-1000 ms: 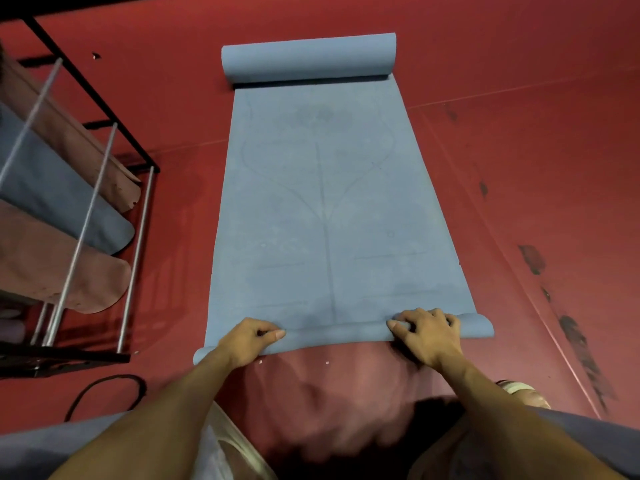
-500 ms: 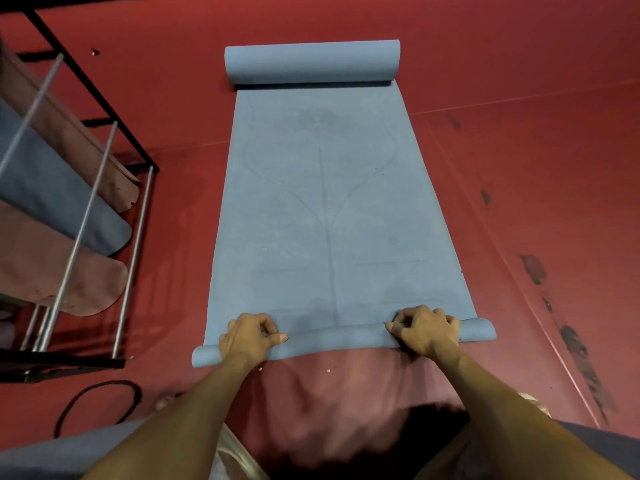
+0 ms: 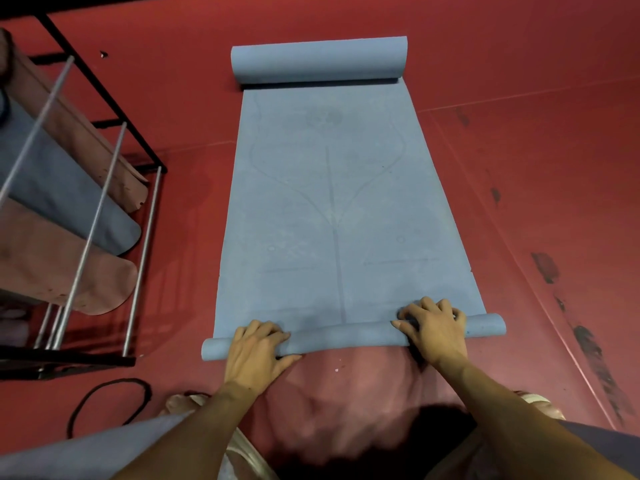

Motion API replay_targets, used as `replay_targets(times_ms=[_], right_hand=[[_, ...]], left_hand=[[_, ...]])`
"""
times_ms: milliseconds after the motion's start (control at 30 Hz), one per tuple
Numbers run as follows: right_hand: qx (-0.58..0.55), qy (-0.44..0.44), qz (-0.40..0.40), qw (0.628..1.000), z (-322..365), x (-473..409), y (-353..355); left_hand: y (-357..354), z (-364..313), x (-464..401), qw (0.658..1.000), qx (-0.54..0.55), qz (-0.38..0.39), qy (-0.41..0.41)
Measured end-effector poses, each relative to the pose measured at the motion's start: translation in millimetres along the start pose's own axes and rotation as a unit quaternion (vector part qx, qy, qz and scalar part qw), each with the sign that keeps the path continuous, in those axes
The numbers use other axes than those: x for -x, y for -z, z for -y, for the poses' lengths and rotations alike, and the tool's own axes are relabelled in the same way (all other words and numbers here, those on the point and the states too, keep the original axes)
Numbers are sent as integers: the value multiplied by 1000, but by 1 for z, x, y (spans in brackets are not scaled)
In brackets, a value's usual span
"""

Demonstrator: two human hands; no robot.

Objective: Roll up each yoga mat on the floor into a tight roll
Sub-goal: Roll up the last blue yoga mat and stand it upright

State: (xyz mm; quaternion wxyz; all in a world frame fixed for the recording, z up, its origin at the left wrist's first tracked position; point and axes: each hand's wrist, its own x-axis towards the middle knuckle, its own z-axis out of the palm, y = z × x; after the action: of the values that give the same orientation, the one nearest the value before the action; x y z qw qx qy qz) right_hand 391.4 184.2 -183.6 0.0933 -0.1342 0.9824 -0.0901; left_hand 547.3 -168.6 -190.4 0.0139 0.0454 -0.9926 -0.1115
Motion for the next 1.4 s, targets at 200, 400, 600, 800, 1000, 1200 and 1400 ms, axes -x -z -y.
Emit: replay_targets(times_ms=[200, 400, 600, 800, 1000, 1200, 1400], right_hand=[[-41, 60, -94, 993, -1, 15, 8], [7, 76, -62, 995, -5, 18, 13], [-1, 57, -8, 998, -5, 1, 18], [6, 64, 25, 998, -2, -10, 26], [58, 49, 119, 990, -1, -23, 43], [103, 21, 124, 987, 9, -23, 46], [41, 8, 113, 993, 14, -23, 48]], left_hand=[[1, -4, -4, 999, 12, -3, 47], [12, -3, -15, 996, 13, 40, 83], [22, 1, -37, 985, 76, 95, 123], [29, 1, -48, 979, 92, 103, 152], [31, -3, -53, 950, 126, 194, 210], [28, -11, -57, 964, 106, 125, 212], [31, -29, -52, 990, 24, 50, 127]])
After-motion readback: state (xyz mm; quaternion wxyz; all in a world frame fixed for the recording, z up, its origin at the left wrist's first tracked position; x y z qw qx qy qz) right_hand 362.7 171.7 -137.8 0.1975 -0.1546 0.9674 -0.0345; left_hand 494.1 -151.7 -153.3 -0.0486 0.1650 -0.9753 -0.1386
